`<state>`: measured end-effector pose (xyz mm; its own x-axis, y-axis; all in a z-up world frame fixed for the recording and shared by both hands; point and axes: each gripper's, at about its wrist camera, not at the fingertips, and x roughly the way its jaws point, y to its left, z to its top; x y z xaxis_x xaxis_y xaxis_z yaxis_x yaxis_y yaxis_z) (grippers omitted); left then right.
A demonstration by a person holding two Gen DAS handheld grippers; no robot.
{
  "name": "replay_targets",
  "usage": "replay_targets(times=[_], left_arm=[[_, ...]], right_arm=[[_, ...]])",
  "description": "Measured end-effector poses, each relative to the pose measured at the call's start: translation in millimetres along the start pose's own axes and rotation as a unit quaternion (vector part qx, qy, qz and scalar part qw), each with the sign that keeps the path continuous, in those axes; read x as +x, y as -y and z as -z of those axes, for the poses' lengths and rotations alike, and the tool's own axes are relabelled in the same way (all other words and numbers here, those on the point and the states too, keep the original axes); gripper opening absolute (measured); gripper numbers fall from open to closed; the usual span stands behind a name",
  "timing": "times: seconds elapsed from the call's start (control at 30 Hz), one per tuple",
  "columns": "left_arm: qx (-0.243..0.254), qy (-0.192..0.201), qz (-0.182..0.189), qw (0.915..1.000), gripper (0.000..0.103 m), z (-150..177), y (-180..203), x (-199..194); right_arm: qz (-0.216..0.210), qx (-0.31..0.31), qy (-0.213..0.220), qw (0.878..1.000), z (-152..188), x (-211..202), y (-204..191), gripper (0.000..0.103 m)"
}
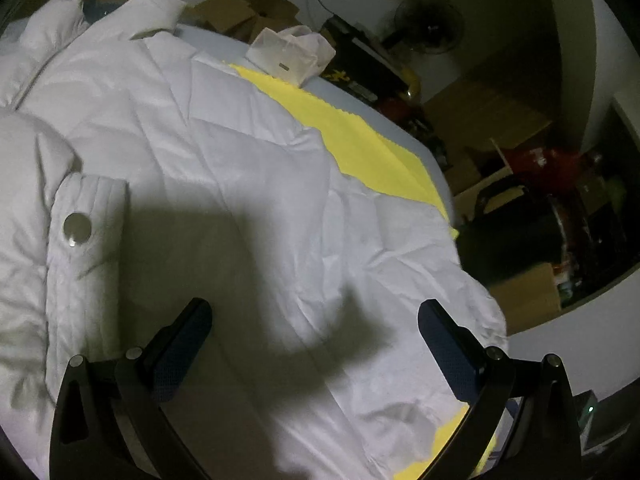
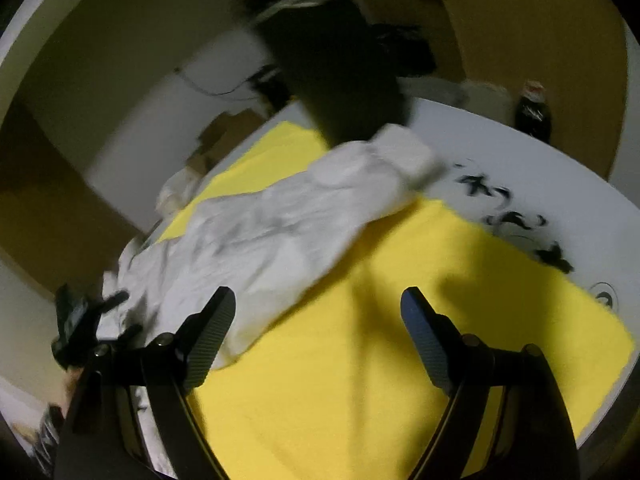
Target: Fold large clothes
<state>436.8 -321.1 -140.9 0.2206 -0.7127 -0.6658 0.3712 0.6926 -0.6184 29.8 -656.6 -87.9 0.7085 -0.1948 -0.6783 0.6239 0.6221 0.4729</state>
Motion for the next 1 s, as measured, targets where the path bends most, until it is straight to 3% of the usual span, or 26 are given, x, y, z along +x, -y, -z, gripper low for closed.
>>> replay_targets(times=[0.1,0.23,0.33,0.4,0.47,0.53,0.6,0.63,0.67,0.8,1.0], left_arm=[[0.01,-0.007,-0.02,0.9997,0.103,-1.8,-1.8,12.6],[0.043,-0.011,-0.051,0.9977,0.103,0.5,5.7,25.1],[0.065,-0.007,-0.058,0.9962,0.102,5.5,8.8,26.6],[0.063,-0.007,-0.053,0.9966,0.102,5.6,7.4,26.2],[0.054,-0.009,-0.04,0.9977,0.102,3.5,3.5,25.7],[0.047,-0.011,-0.028,0.9985,0.102,2.8,0.1,21.4],[0.044,-0.012,-0.018,0.9988,0.102,1.6,-2.5,20.3],[0.044,-0.013,-0.014,0.9988,0.102,1.9,-3.0,19.2],[0.044,-0.013,-0.012,0.9989,0.102,1.9,-3.3,18.4],[0.037,-0.008,-0.004,0.9993,0.103,2.2,-5.3,16.2],[0.032,-0.002,-0.029,0.9991,0.103,1.8,1.3,19.4]], right_arm=[[-0.033,0.075,-0.009,0.997,-15.7,20.5,31.5,0.085],[-0.075,0.181,-0.024,0.98,-39.2,57.1,64.2,0.084],[-0.101,0.233,-0.037,0.967,-53.3,84.0,73.6,0.075],[-0.112,0.238,-0.039,0.964,-62.8,98.1,70.6,0.07],[-0.094,0.234,-0.042,0.967,-71.3,110.2,66.6,0.07],[-0.083,0.242,-0.041,0.966,-75.0,119.8,65.1,0.062],[-0.061,0.238,-0.043,0.968,-77.9,127.0,61.7,0.034],[-0.051,0.236,-0.044,0.969,-78.4,129.3,61.9,0.028],[-0.051,0.235,-0.046,0.969,-78.5,132.8,61.1,0.016],[-0.064,0.232,-0.021,0.97,-77.9,120.7,55.4,0.01],[-0.09,0.179,0.08,0.977,-88.0,58.0,9.4,0.008]])
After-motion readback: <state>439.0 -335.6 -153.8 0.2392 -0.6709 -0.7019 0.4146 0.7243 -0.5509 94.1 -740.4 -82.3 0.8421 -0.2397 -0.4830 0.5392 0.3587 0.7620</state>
